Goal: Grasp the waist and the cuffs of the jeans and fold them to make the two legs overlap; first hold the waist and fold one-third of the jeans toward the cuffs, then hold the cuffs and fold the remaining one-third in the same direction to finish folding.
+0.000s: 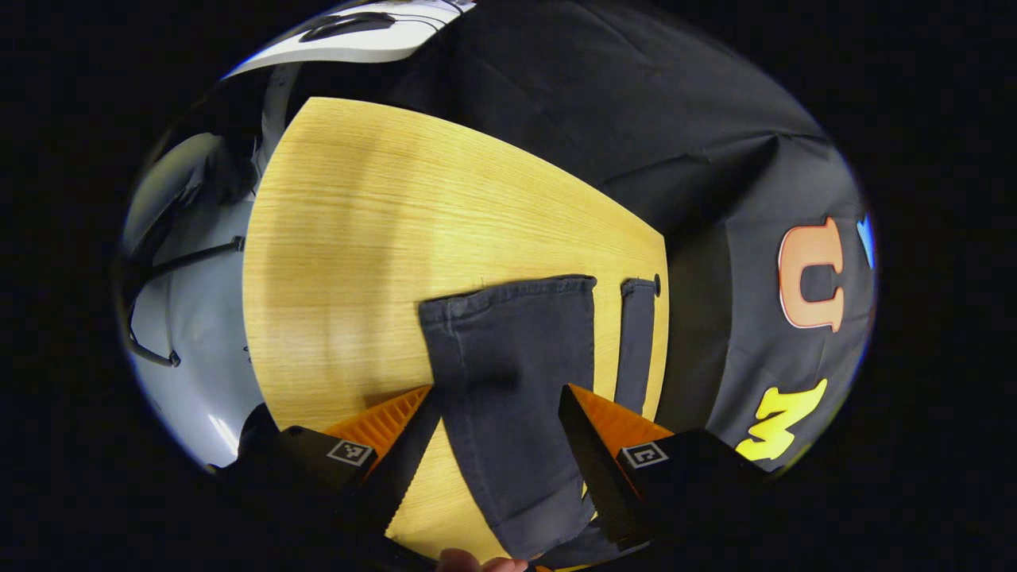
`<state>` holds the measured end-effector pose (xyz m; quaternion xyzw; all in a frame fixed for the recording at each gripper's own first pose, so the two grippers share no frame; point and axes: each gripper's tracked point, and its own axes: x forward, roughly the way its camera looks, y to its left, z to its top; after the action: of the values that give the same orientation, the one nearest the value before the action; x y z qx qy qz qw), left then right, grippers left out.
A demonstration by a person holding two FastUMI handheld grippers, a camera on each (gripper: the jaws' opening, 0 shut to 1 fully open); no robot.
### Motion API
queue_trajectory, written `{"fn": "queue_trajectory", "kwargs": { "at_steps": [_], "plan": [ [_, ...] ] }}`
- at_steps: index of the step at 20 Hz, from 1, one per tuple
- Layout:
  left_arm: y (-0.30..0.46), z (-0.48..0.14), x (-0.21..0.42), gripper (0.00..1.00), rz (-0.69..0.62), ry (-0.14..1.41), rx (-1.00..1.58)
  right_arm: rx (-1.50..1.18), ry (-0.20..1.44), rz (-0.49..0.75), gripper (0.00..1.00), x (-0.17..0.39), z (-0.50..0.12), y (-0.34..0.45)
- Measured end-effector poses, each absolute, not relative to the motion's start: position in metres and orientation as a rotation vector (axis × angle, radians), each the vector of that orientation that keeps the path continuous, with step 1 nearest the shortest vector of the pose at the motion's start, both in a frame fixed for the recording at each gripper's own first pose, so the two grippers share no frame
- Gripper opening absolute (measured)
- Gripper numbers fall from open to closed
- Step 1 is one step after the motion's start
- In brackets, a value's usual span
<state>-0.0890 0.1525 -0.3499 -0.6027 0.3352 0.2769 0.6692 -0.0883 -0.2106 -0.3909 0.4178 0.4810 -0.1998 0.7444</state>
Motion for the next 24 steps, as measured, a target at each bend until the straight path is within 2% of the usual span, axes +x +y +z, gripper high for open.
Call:
{"fn": "queue_trajectory", "kwargs": {
  "at_steps": [5,6,7,8,9,10,11,12,13,14,15,18,19,20,21,24],
  "plan": [
    [0.149,-0.348,-0.066,0.98,0.593,0.725,-1.329,1.008,1.033,-0.469,0.98,-0.062,-0.403,-0.213],
    [0.15,-0.351,-0.065,1.0,0.599,0.717,-1.335,1.036,1.028,-0.482,0.98,-0.056,-0.408,-0.213],
    [0.15,-0.354,-0.065,1.0,0.611,0.718,-1.35,1.05,1.027,-0.493,0.93,-0.052,-0.412,-0.215],
    [0.15,-0.356,-0.064,0.9,0.617,0.713,-1.365,1.05,1.04,-0.51,0.93,-0.052,-0.418,-0.219],
    [0.151,-0.356,-0.064,0.81,0.621,0.71,-1.374,1.055,1.036,-0.515,0.98,-0.05,-0.419,-0.222],
    [0.151,-0.356,-0.063,0.76,0.616,0.705,-1.379,1.054,1.036,-0.525,0.92,-0.047,-0.42,-0.224],
    [0.151,-0.358,-0.063,0.73,0.618,0.704,-1.385,1.047,1.029,-0.538,0.92,-0.043,-0.422,-0.229],
    [0.152,-0.358,-0.064,0.81,0.619,0.704,-1.39,1.048,1.027,-0.554,0.95,-0.039,-0.422,-0.23],
    [0.151,-0.361,-0.064,0.68,0.626,0.705,-1.398,1.056,1.028,-0.569,0.95,-0.034,-0.422,-0.23],
    [0.151,-0.364,-0.063,0.73,0.623,0.713,-1.405,1.056,1.027,-0.578,0.92,-0.03,-0.422,-0.229],
    [0.151,-0.365,-0.064,0.53,0.625,0.727,-1.406,1.051,1.03,-0.58,0.92,-0.024,-0.423,-0.226],
    [0.153,-0.372,-0.068,0.34,0.662,0.769,-1.391,0.955,1.067,-0.601,0.98,-0.019,-0.428,-0.221],
    [0.154,-0.372,-0.067,0.2,0.666,0.773,-1.384,0.909,1.088,-0.612,0.98,-0.02,-0.431,-0.222],
    [0.153,-0.374,-0.067,0.16,0.672,0.786,-1.373,0.866,1.105,-0.634,0.97,-0.021,-0.434,-0.224],
    [0.154,-0.374,-0.067,0.12,0.677,0.8,-1.366,0.831,1.136,-0.676,0.93,-0.028,-0.438,-0.227],
    [0.153,-0.374,-0.066,0.07,0.681,0.819,-1.356,0.823,1.184,-0.804,0.59,-0.036,-0.442,-0.237]
  ]
}}
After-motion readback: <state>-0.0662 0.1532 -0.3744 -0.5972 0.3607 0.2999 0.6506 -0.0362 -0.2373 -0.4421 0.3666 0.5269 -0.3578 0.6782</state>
